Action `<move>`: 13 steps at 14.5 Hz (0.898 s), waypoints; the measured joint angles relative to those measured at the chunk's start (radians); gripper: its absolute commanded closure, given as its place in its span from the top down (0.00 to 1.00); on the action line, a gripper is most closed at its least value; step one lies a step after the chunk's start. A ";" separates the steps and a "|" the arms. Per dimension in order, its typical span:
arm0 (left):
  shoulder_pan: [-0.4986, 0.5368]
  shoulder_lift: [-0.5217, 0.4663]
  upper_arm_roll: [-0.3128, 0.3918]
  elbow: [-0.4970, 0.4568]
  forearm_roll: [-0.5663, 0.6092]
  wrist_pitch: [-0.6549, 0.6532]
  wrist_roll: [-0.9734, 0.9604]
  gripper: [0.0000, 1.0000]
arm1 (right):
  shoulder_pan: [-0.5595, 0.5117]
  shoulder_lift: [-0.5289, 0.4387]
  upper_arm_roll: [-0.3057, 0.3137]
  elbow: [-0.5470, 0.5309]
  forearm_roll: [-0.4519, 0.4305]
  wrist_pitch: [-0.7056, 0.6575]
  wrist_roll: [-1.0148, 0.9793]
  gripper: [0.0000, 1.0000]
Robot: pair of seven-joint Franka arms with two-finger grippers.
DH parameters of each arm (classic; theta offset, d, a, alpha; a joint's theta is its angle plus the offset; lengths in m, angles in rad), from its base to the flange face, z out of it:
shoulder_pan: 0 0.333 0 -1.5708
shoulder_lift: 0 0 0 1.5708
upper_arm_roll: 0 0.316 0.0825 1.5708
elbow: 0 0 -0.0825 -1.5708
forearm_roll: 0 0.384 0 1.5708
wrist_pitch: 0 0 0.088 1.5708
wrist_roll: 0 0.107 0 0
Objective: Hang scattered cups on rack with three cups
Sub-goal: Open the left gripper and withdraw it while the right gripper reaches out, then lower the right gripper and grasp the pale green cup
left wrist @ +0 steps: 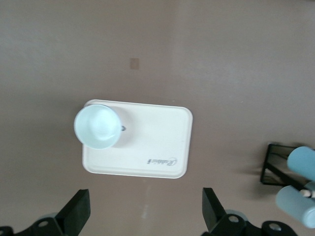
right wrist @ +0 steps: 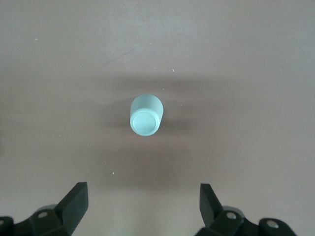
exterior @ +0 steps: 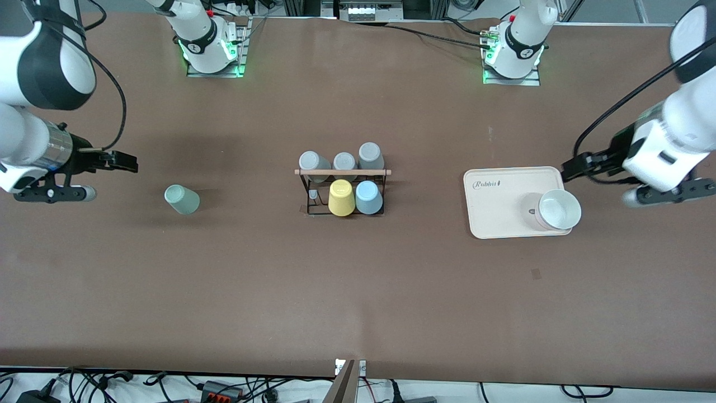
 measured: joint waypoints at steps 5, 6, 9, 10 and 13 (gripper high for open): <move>-0.046 -0.140 0.122 -0.103 0.003 -0.001 0.162 1.00 | 0.000 0.005 0.000 -0.136 0.000 0.173 0.000 1.00; -0.046 -0.156 0.125 -0.115 0.017 0.000 0.183 1.00 | 0.001 0.007 0.000 -0.162 0.000 0.210 0.000 1.00; -0.044 -0.180 0.126 -0.129 0.058 0.003 0.227 1.00 | 0.009 0.016 0.001 -0.260 0.001 0.349 0.009 1.00; -0.043 -0.183 0.126 -0.130 0.065 0.004 0.232 1.00 | 0.013 0.022 0.001 -0.301 0.001 0.409 0.022 1.00; -0.040 -0.189 0.128 -0.130 0.072 0.005 0.237 1.00 | 0.015 0.072 0.001 -0.385 0.001 0.580 0.036 1.00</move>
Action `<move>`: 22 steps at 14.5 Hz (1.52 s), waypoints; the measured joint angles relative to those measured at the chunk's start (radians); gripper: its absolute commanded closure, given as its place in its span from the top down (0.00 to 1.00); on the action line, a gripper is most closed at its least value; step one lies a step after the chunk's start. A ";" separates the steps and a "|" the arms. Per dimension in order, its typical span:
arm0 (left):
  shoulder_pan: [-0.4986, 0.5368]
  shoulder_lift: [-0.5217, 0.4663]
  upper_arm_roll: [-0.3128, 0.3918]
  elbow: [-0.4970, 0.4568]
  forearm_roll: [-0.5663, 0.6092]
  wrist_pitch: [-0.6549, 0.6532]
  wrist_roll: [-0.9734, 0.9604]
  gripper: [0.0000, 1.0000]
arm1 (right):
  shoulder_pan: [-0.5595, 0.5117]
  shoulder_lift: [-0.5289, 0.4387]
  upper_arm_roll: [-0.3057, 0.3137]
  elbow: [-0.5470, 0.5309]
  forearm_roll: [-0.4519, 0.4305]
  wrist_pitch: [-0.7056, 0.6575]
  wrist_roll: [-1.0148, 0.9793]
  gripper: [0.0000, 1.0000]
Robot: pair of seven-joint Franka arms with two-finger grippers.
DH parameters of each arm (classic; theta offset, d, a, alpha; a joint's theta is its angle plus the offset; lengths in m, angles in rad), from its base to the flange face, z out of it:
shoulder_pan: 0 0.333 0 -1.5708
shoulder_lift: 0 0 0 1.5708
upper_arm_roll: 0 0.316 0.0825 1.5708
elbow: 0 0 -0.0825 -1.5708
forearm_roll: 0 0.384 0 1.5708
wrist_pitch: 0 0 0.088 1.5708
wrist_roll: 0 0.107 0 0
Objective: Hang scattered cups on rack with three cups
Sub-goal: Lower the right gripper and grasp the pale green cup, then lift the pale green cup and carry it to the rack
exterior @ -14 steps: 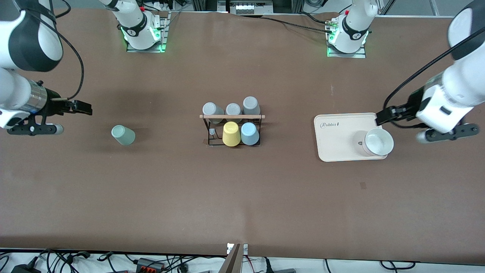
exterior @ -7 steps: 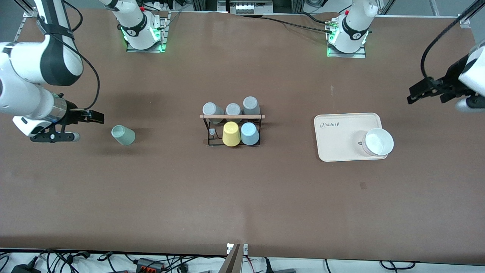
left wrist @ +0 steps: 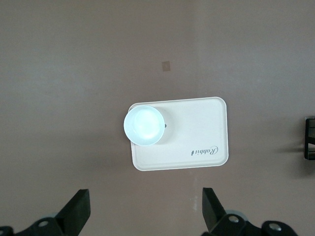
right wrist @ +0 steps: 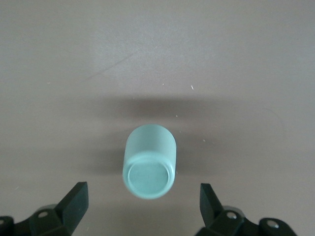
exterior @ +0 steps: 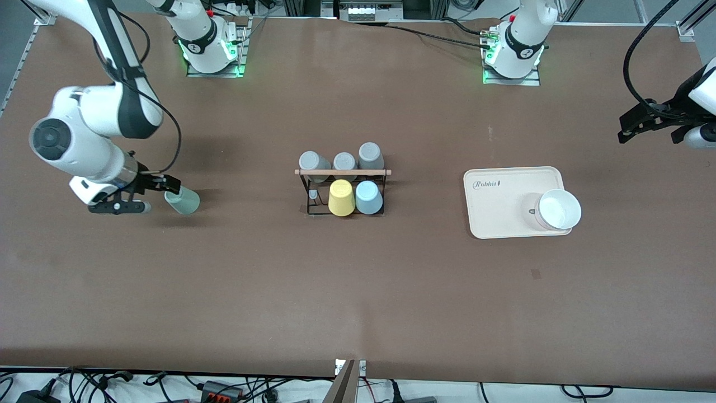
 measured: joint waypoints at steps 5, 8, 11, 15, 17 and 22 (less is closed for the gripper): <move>0.001 -0.010 0.004 0.000 0.000 -0.008 0.002 1.00 | -0.001 0.092 0.000 -0.011 0.000 0.065 0.011 1.00; 0.001 -0.025 0.004 0.000 -0.009 -0.023 0.002 1.00 | -0.001 0.106 -0.001 -0.016 0.000 0.065 0.012 1.00; 0.020 -0.027 0.008 0.000 -0.063 -0.021 0.001 1.00 | -0.002 0.113 -0.001 -0.018 0.000 0.065 0.013 1.00; 0.028 -0.017 0.010 -0.001 -0.070 -0.016 0.001 1.00 | -0.002 0.116 -0.001 -0.018 0.000 0.065 0.013 0.44; 0.030 -0.007 0.011 -0.001 -0.070 -0.016 0.001 1.00 | -0.001 0.116 -0.001 -0.015 0.000 0.065 0.013 0.32; 0.044 0.001 0.012 0.001 -0.051 -0.008 0.006 1.00 | 0.039 0.102 0.004 0.116 0.000 -0.070 0.011 0.26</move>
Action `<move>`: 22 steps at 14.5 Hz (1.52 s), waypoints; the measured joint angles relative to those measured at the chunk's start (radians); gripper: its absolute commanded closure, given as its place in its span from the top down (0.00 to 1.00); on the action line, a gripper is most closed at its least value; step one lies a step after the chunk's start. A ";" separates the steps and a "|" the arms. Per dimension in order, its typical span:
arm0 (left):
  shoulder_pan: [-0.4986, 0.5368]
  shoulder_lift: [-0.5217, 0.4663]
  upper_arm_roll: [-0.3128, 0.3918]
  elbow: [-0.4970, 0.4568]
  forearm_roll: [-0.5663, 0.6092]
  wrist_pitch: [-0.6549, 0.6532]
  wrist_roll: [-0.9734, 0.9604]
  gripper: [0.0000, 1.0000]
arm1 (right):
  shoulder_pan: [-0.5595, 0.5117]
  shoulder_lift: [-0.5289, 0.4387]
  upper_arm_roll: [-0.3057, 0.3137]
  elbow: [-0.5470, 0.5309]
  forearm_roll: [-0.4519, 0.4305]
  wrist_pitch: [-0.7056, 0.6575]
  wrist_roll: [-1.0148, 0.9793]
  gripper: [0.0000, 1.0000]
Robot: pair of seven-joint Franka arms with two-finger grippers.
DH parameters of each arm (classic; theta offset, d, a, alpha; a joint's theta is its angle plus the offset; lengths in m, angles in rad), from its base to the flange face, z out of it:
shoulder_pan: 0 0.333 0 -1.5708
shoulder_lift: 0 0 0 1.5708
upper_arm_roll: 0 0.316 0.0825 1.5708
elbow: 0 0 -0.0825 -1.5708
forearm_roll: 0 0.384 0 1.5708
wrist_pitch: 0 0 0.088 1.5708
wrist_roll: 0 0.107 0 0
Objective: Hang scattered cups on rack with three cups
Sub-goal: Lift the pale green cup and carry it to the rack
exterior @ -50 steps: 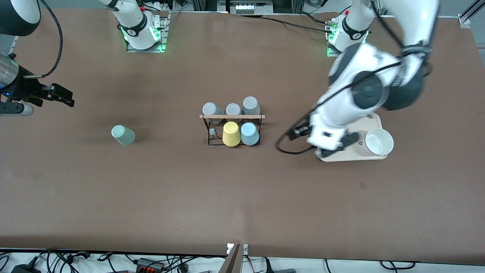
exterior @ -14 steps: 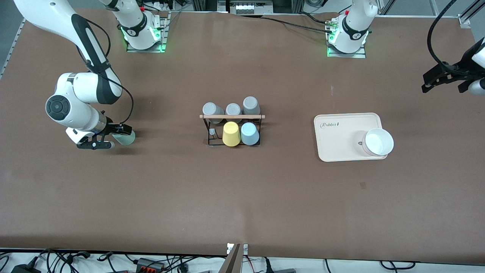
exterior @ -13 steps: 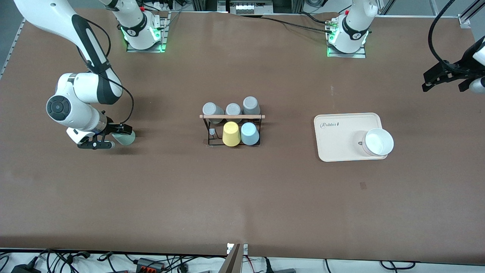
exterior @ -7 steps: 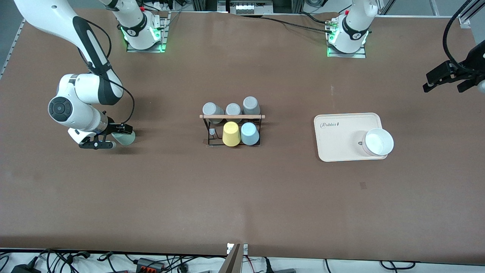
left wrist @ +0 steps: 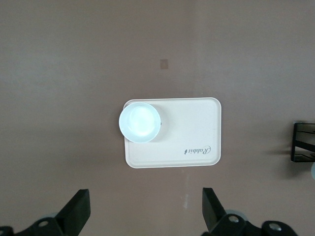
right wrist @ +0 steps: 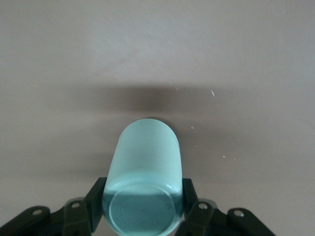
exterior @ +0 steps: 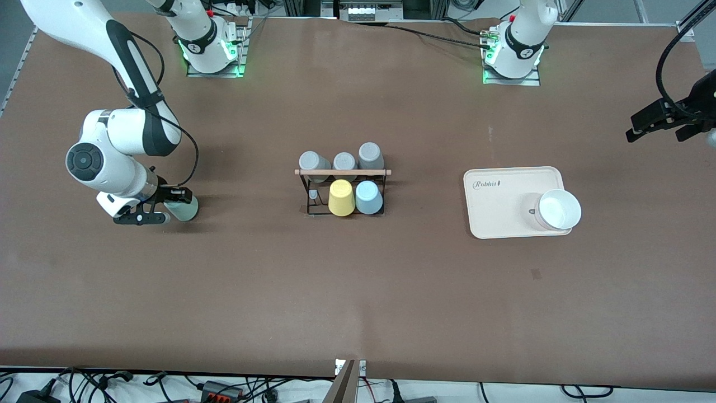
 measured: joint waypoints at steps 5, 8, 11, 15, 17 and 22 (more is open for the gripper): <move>-0.003 -0.001 -0.007 0.002 0.013 0.004 0.001 1.00 | 0.120 -0.005 0.004 0.323 0.107 -0.337 0.045 0.25; -0.003 -0.001 -0.008 0.002 0.013 0.005 0.001 1.00 | 0.204 0.008 0.007 0.396 0.138 -0.371 0.177 0.25; -0.003 -0.001 -0.007 0.002 0.008 0.005 0.001 1.00 | 0.311 0.023 0.009 0.438 0.140 -0.373 0.351 0.25; -0.002 -0.001 -0.006 0.002 0.004 0.005 0.001 1.00 | 0.432 0.068 0.010 0.493 0.140 -0.368 0.566 0.25; -0.002 -0.001 -0.006 0.002 0.004 0.005 0.001 1.00 | 0.471 0.106 0.010 0.528 0.139 -0.364 0.640 0.25; -0.001 -0.001 -0.006 0.002 0.004 0.005 0.001 1.00 | 0.509 0.187 0.009 0.593 0.139 -0.361 0.720 0.25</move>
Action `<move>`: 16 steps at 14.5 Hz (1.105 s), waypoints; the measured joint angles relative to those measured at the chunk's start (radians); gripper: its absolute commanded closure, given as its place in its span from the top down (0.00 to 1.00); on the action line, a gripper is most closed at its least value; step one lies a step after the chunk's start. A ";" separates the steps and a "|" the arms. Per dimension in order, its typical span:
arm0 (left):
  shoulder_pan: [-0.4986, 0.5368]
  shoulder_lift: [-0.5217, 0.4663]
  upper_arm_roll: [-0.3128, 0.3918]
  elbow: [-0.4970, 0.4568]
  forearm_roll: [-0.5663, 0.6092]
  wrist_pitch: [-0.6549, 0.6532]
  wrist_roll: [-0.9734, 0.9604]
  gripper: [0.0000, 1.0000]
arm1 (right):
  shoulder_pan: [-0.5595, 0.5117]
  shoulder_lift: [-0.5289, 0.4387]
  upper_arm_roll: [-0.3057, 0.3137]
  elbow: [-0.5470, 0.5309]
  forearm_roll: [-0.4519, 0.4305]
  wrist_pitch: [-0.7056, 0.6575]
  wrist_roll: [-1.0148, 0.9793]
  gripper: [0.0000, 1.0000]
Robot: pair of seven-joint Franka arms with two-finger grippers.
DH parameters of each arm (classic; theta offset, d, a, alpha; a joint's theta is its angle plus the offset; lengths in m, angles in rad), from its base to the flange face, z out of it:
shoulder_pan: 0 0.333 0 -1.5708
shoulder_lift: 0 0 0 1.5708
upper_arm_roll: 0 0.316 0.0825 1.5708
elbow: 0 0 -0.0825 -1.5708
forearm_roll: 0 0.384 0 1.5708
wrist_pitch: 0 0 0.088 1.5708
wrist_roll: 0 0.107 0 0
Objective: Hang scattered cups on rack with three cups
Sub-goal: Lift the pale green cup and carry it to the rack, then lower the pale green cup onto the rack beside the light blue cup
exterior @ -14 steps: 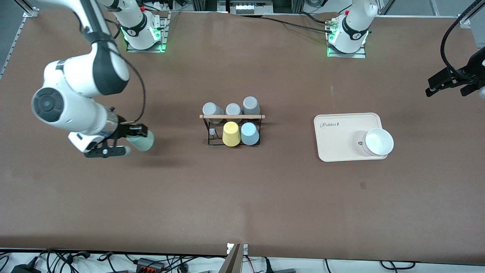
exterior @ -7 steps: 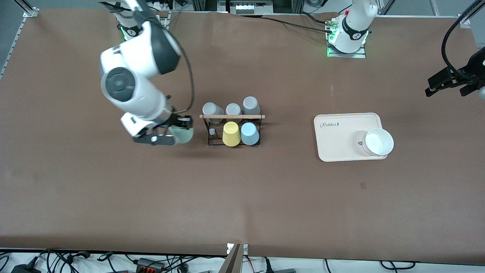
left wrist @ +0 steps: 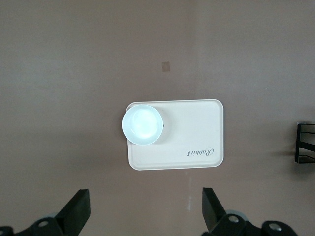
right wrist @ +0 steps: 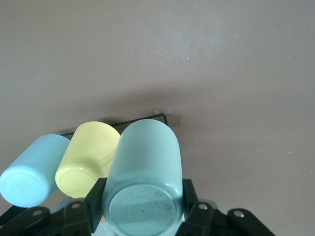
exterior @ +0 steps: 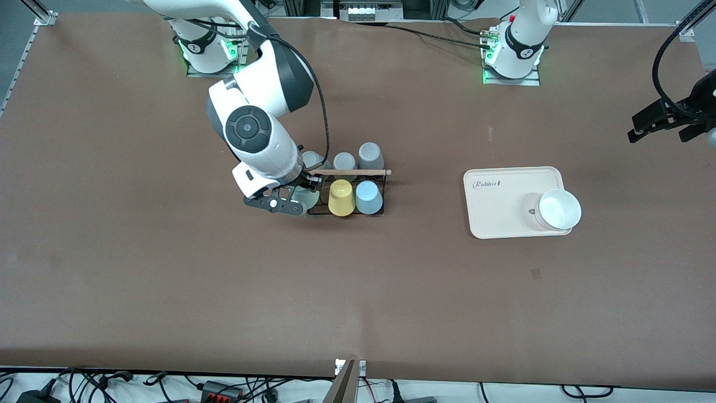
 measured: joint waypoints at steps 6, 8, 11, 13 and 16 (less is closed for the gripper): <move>0.000 -0.004 0.000 0.000 0.000 0.000 0.000 1.00 | 0.025 0.053 0.000 0.002 0.000 0.002 0.004 0.25; 0.000 -0.004 0.000 0.000 0.000 0.000 0.000 1.00 | 0.034 0.068 -0.001 0.003 0.000 0.009 0.006 0.25; 0.000 -0.005 0.000 0.000 0.000 0.000 0.000 1.00 | 0.035 0.085 -0.004 0.004 0.000 0.024 0.006 0.28; 0.000 -0.005 0.000 0.000 0.000 0.000 0.000 1.00 | 0.035 0.098 -0.005 0.004 0.000 0.032 0.006 0.90; 0.000 -0.005 0.000 0.000 0.000 0.000 0.000 1.00 | 0.035 0.112 -0.007 0.005 0.000 0.039 0.009 1.00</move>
